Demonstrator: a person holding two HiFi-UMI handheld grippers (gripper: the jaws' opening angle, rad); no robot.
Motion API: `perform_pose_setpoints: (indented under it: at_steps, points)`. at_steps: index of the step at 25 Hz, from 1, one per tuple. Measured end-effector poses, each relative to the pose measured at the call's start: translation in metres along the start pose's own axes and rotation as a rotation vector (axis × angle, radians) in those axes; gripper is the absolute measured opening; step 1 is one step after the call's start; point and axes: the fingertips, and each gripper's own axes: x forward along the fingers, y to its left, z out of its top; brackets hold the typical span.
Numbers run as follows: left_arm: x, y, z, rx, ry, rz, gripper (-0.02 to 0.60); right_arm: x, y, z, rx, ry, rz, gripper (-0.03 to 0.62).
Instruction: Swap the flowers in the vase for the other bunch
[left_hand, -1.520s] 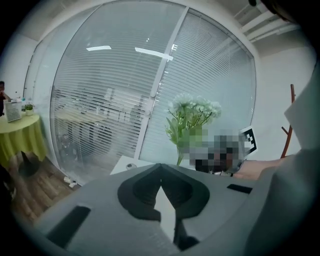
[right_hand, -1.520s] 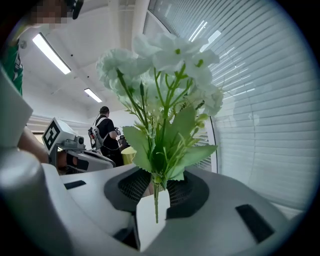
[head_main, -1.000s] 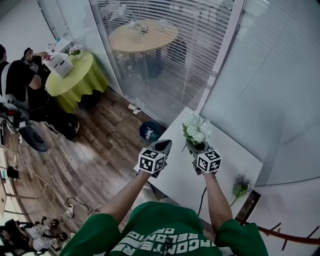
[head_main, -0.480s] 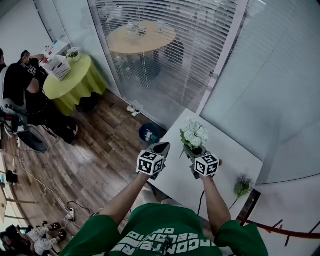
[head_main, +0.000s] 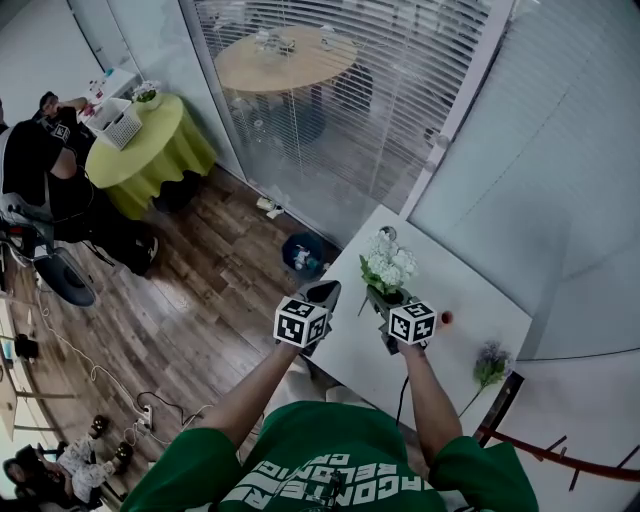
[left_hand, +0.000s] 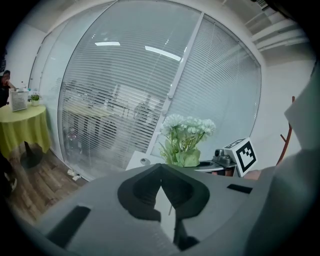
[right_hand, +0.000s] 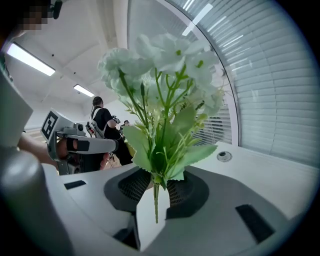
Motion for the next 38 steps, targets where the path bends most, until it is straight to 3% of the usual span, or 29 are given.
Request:
perform_pose_setpoints:
  at_steps: [11,21,31,38]
  points:
    - [-0.005,0.026,-0.023,-0.062,0.027,0.054,0.008,0.044,-0.031,-0.09,0.202,0.22,-0.006,0.086]
    - [-0.02,0.047,-0.041,-0.091,0.034,0.101,0.008,0.078,-0.052,-0.144,0.442,0.318,-0.022,0.086]
    - [-0.02,0.051,-0.047,-0.088,0.049,0.116,0.008,0.089,-0.061,-0.176,0.516,0.387,-0.043,0.086]
    - [-0.022,0.046,-0.039,-0.074,0.048,0.109,0.008,0.088,-0.058,-0.166,0.514,0.365,-0.037,0.107]
